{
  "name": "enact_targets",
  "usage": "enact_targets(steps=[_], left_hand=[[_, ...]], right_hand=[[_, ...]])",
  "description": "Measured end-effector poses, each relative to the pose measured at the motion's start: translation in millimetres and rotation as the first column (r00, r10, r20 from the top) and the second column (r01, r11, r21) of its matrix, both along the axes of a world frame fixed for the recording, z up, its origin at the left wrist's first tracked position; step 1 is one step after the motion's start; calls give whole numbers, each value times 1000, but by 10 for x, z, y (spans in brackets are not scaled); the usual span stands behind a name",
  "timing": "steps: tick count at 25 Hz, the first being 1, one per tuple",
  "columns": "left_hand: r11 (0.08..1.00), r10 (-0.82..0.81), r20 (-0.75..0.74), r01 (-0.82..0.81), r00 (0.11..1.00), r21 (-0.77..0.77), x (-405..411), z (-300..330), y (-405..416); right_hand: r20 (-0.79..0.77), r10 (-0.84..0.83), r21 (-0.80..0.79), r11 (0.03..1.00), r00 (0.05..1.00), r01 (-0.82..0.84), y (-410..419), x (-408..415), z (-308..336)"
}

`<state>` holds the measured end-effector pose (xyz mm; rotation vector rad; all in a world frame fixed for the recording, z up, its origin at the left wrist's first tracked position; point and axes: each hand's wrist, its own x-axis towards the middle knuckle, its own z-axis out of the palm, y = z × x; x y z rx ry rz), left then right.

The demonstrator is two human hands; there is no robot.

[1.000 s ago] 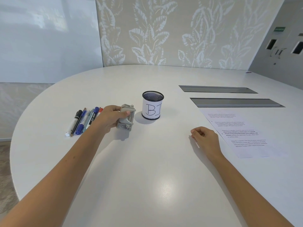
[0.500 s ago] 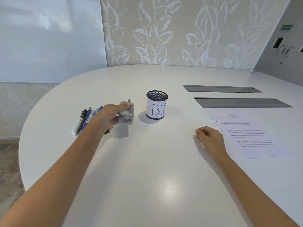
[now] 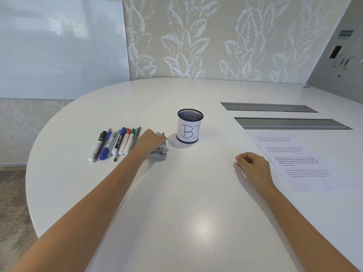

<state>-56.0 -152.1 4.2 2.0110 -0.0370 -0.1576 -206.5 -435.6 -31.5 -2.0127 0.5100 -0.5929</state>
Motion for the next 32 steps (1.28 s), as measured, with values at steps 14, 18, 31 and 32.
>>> enact_targets(steps=[14,18,31,32], left_hand=[[930,49,356,-173,933,325,-59,-262,-76],[950,32,323,-129,946,283,-93,-223,-24],[784,-501,468,153,727,602,-764,-201,-821],[756,-519,426,165,742,633,-768,-247,-890]], right_hand=[[283,-308,326,922,908,211,-94,-117,104],[32,-92,42,995,995,91,-64,-407,112],[-609,2,-528,745,793,-407,534,-751,-95],[-605,20,-520,748,796,-413,543,-629,-107]])
